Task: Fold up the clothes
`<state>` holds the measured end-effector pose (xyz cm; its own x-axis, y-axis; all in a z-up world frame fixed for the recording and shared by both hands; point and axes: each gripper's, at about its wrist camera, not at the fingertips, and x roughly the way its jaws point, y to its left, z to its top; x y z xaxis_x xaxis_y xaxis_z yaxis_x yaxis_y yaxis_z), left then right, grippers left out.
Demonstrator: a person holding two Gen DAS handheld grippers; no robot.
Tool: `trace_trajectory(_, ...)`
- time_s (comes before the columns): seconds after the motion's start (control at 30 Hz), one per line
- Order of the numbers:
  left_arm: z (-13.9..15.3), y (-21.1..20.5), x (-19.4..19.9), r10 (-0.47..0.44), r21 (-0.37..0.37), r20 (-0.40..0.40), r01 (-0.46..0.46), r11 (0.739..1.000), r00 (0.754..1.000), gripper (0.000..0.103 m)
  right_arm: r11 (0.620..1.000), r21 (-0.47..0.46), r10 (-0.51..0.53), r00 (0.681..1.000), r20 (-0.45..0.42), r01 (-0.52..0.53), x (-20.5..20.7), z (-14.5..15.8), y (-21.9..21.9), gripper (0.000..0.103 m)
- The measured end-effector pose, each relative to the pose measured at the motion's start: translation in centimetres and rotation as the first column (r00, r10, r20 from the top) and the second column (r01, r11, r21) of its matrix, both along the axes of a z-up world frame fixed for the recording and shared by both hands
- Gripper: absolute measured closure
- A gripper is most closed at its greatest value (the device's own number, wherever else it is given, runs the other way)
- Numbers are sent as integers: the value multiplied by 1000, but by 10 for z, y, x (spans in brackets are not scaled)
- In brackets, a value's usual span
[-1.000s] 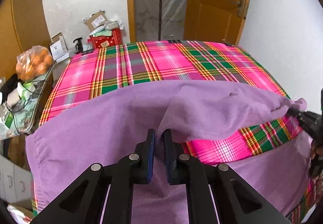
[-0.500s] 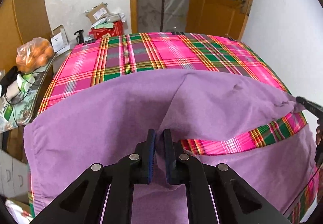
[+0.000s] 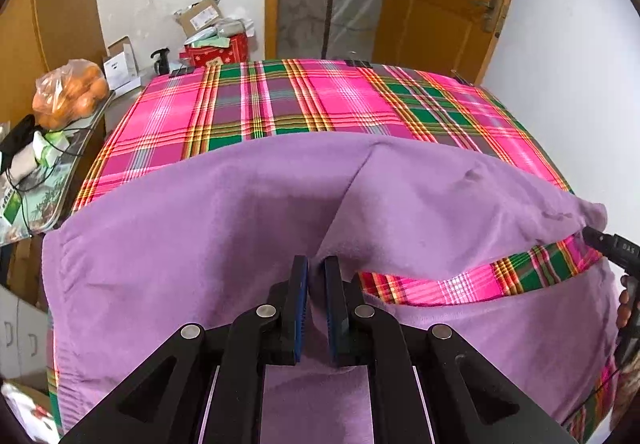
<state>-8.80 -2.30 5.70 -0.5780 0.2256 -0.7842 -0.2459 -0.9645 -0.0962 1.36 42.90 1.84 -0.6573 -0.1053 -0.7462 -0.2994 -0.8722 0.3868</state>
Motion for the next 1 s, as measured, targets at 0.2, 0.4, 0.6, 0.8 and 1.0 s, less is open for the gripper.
trace_trajectory(0.2, -3, -1, -2, 9, -2, 13, -9, 1000, 1000, 94, 999, -35, -37, 999, -5, 37, -16, -2, 0, 58)
trace_trajectory(0.4, -4, -1, -4, 13, -7, 21, -13, 1000, 1000, 94, 974, -193, -126, 992, -23, 120, -34, -5, 22, 61)
trace_trajectory(0.6, -4, -3, -6, 18, -3, 24, -18, 1000, 1000, 94, 979, -134, -154, 988, -1, 153, -50, 1, 24, 97)
trace_trajectory(0.8, -2, -6, -4, 18, 6, 23, -18, 1000, 1000, 94, 977, -74, -204, 977, -57, 200, -48, 23, 37, 103)
trace_trajectory(1.0, 3, -12, -3, 26, 20, 11, -27, 999, 1000, 94, 995, -53, -89, 996, -31, 88, -35, 29, 21, 101)
